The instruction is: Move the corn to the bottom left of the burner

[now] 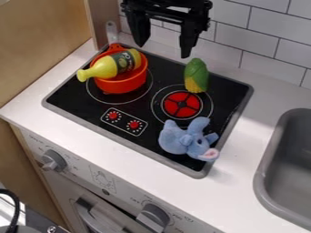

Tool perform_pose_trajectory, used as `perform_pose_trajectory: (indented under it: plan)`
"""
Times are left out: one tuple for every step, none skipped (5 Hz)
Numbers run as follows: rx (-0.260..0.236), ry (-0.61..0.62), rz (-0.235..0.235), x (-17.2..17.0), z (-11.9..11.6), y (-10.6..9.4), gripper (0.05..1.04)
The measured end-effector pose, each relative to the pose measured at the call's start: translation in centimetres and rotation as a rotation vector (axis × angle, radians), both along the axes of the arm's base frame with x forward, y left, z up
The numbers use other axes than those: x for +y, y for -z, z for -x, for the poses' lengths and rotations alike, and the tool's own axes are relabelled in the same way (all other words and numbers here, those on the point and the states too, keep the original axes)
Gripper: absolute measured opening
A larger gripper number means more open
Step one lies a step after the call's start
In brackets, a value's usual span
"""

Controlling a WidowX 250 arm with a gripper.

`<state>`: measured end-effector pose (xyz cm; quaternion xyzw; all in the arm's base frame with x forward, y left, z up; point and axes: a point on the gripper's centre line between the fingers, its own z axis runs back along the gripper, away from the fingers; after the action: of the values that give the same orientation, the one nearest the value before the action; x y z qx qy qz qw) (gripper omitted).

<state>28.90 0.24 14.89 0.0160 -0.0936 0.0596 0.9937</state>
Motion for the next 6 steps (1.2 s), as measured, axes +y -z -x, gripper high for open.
perform_pose_trajectory:
  plan:
    - [0.026,-0.005,-0.001,0.0,0.1,0.9,1.0]
    - [-0.009,-0.01,-0.005,-0.3,-0.9,2.3,1.0]
    - [-0.055,-0.042,-0.022,-0.9,-2.6,4.2,1.0]
    - [-0.095,-0.051,-0.035,-1.7,-3.5,4.9,0.999]
    - [-0.117,-0.048,-0.051,-1.9,-4.2,5.5,1.0]
    - [-0.146,-0.044,-0.074,-2.1,-4.8,5.9,1.0]
